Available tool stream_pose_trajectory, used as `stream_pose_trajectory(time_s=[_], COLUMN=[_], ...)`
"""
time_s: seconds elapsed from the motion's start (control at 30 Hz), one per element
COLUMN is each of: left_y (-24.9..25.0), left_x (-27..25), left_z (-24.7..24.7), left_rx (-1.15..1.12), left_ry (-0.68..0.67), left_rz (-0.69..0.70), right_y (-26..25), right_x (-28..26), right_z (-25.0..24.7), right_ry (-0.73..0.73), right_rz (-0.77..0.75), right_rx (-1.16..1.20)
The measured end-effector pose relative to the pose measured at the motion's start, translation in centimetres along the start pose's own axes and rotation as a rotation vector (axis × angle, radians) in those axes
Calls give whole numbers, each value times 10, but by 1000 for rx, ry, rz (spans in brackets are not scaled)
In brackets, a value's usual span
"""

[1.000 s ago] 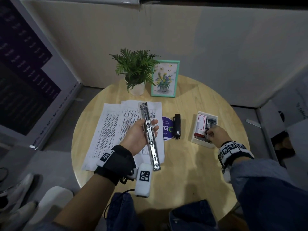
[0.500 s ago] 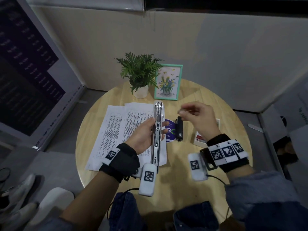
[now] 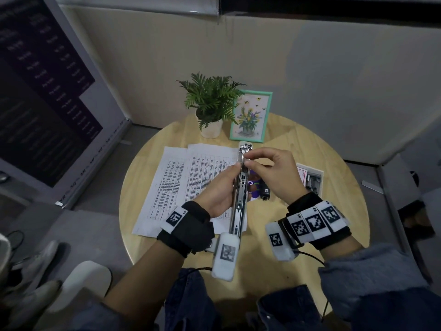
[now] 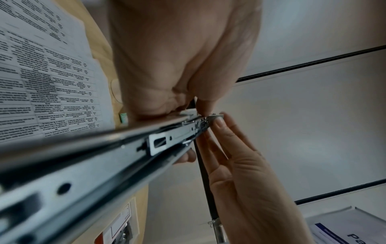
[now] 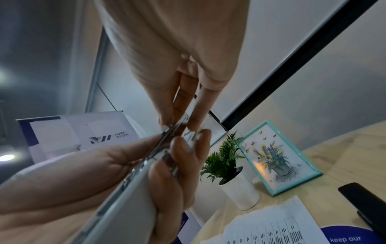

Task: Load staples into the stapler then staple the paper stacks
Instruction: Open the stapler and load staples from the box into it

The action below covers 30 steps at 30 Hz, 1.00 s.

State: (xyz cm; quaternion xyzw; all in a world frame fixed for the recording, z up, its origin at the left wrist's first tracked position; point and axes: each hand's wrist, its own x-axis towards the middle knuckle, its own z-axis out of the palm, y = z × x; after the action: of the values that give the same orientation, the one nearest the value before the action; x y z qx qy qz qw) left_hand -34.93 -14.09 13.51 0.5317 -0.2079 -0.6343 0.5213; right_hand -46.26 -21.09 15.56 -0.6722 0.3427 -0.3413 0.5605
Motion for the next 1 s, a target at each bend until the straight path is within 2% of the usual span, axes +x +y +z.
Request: stream_pose_trajectory(time_s=[0.17,0.67,1.0], left_y=[-4,-5,-8], left_x=[2,1,3], left_z=[-3,0,0], left_rx=[1,11,-24], left_ry=[10,-3,-24], left_rz=[22,6,4], right_y=[4,8,12], right_x=[1,2,2], right_z=[1,0,-1], right_ry=[-5,-13,-11], right_rz=[-52,-47,-90], right_rx=[-59,-63,-166])
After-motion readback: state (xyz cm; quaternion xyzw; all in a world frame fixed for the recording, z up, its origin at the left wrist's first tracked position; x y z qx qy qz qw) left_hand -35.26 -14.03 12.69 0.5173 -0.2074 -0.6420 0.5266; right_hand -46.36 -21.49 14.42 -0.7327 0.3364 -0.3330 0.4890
